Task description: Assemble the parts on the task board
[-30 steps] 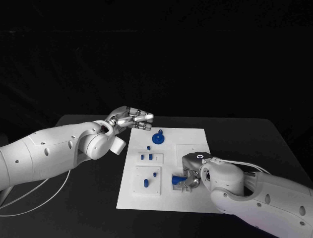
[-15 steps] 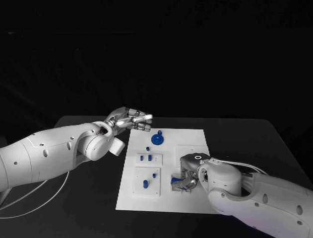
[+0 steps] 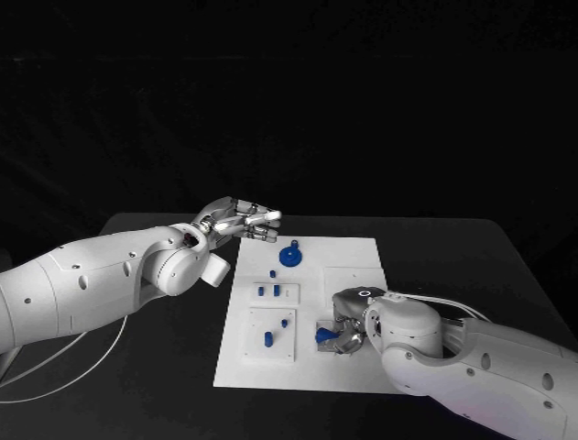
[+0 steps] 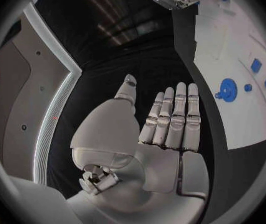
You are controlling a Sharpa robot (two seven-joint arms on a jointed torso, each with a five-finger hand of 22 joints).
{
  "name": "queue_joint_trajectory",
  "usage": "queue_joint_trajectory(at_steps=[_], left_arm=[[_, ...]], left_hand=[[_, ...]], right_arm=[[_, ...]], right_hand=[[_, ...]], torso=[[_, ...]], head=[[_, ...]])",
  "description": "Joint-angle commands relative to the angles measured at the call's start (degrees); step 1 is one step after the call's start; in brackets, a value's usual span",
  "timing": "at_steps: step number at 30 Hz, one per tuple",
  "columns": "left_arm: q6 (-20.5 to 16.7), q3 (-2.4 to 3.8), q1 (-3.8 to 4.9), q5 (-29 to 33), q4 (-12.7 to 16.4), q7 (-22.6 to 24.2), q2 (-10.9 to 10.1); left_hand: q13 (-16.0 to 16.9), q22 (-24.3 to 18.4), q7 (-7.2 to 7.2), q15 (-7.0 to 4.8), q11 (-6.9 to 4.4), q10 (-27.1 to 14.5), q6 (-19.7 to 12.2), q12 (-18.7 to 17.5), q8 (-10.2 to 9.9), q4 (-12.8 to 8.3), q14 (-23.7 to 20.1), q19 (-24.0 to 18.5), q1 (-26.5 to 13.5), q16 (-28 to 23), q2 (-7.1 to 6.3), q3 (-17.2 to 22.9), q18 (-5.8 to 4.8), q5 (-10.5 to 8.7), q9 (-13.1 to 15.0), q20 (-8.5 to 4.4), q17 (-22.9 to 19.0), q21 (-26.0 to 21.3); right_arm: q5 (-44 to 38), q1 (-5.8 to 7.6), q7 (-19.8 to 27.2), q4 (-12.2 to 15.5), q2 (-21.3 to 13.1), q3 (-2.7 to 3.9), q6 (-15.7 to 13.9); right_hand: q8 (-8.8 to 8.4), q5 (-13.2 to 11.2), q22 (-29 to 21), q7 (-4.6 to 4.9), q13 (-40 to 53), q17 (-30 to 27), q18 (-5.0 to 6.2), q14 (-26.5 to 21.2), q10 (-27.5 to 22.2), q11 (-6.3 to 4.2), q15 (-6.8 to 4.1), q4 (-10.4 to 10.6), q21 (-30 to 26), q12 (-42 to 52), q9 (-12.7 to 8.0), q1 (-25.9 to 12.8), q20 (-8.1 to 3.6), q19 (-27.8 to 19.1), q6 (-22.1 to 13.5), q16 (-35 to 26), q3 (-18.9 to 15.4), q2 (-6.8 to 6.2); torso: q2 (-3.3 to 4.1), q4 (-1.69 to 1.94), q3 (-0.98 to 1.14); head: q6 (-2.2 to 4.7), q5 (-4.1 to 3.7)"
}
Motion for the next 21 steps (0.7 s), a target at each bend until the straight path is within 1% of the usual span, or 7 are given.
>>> queue_joint_trajectory(at_steps=[1,8,9,10,13,17,21], left_arm=[[0.27,0.04,0.13,-0.19,0.12,0.19,0.02],[0.25,0.04,0.13,-0.26,0.11,0.1,0.05],[0.24,0.04,0.13,-0.27,0.11,0.09,0.06],[0.24,0.04,0.13,-0.29,0.12,0.08,0.06],[0.22,0.04,0.13,-0.32,0.13,0.07,0.05],[0.2,0.04,0.13,-0.44,0.14,0.03,0.03],[0.19,0.04,0.13,-0.47,0.14,0.0,0.04]], left_hand=[[0.09,0.05,0.44,0.05,-0.07,-0.37,-0.02,-0.11,0.35,-0.14,-0.2,-0.17,0.09,-0.18,0.45,-0.16,1.03,0.07,0.02,0.23,0.08,0.14],[0.09,0.05,0.44,0.05,-0.07,-0.37,-0.02,-0.11,0.35,-0.14,-0.2,-0.17,0.09,-0.18,0.45,-0.16,1.03,0.07,0.02,0.23,0.08,0.14],[0.09,0.05,0.44,0.05,-0.07,-0.37,-0.02,-0.11,0.35,-0.14,-0.2,-0.17,0.09,-0.18,0.45,-0.16,1.03,0.07,0.02,0.23,0.08,0.14],[0.09,0.05,0.44,0.05,-0.07,-0.37,-0.02,-0.11,0.35,-0.14,-0.2,-0.17,0.09,-0.18,0.45,-0.16,1.03,0.07,0.02,0.23,0.08,0.14],[0.09,0.05,0.43,0.05,-0.07,-0.37,-0.02,-0.11,0.35,-0.14,-0.2,-0.17,0.08,-0.18,0.46,-0.18,1.03,0.07,0.02,0.23,0.08,0.15],[0.09,0.06,0.43,0.06,-0.06,-0.37,-0.01,-0.11,0.36,-0.1,-0.22,-0.19,-0.07,-0.18,0.51,-0.25,1.03,0.06,0.02,0.23,0.08,0.17],[0.09,0.06,0.42,0.06,-0.06,-0.39,0.02,-0.11,0.37,-0.03,-0.23,-0.19,-0.14,-0.18,0.56,-0.24,1.03,0.07,0.03,0.23,0.08,0.18]], right_arm=[[0.67,-0.05,-0.85,-0.04,0.14,-0.05,2.18],[0.66,-0.05,-1.23,-0.04,0.28,-0.06,1.98],[0.61,-0.05,-1.35,-0.03,0.3,-0.06,1.78],[0.56,-0.05,-1.46,-0.03,0.31,-0.06,1.58],[0.56,-0.05,-1.64,-0.05,0.35,-0.07,1.02],[1.76,-0.05,-1.97,-0.16,0.44,-0.07,0.32],[4.63,-0.06,-2.39,-0.49,0.51,-0.06,0.28]], right_hand=[[0.14,-0.28,0.09,0.02,0.14,0.13,-0.46,0.14,0.53,0.0,-0.1,-0.4,0.06,-0.15,-0.06,0.43,-0.33,2.65,0.33,0.12,0.53,0.67],[0.12,-0.08,0.26,-0.01,0.3,0.37,-0.31,0.22,0.64,0.04,0.01,-1.72,0.26,0.06,-0.02,0.17,-0.13,2.67,0.51,0.41,1.31,1.58],[0.13,0.18,0.31,-0.05,0.37,0.43,-0.3,0.24,0.79,0.02,0.02,-2.0,0.39,0.22,0.0,0.28,-0.1,2.7,0.63,0.5,1.69,2.52],[0.11,1.12,0.44,-0.07,0.36,0.54,-0.32,0.27,1.03,0.04,0.05,-3.72,0.69,0.3,-0.03,-0.15,-0.04,2.73,0.75,0.67,1.66,4.38],[0.11,3.5,0.55,-0.31,0.48,0.44,-0.32,0.22,1.58,-0.08,-0.01,-7.85,0.84,0.61,-0.05,-2.0,-0.04,2.67,0.96,0.71,1.34,6.97],[0.11,4.71,0.52,-0.42,0.83,0.39,-0.39,0.26,1.85,-0.21,-0.07,-10.25,1.07,0.81,-0.07,-3.43,-0.14,2.75,1.02,0.85,1.82,8.8],[0.09,5.52,0.6,-0.44,1.01,0.64,-0.4,0.28,1.99,-0.25,-0.09,-11.14,1.43,0.9,-0.08,-4.2,-0.17,2.77,1.01,1.19,2.49,10.52]], torso=[[0.01,0.0,0.05],[0.01,-0.02,0.03],[0.01,-0.02,0.03],[0.0,0.0,0.03],[0.01,0.0,0.04],[0.01,0.02,0.04],[-0.01,0.0,0.01]], head=[[0.02,0.03],[-0.05,0.01],[-0.05,0.01],[-0.03,-0.01],[-0.01,-0.04],[-0.01,-0.08],[-0.04,-0.13]])
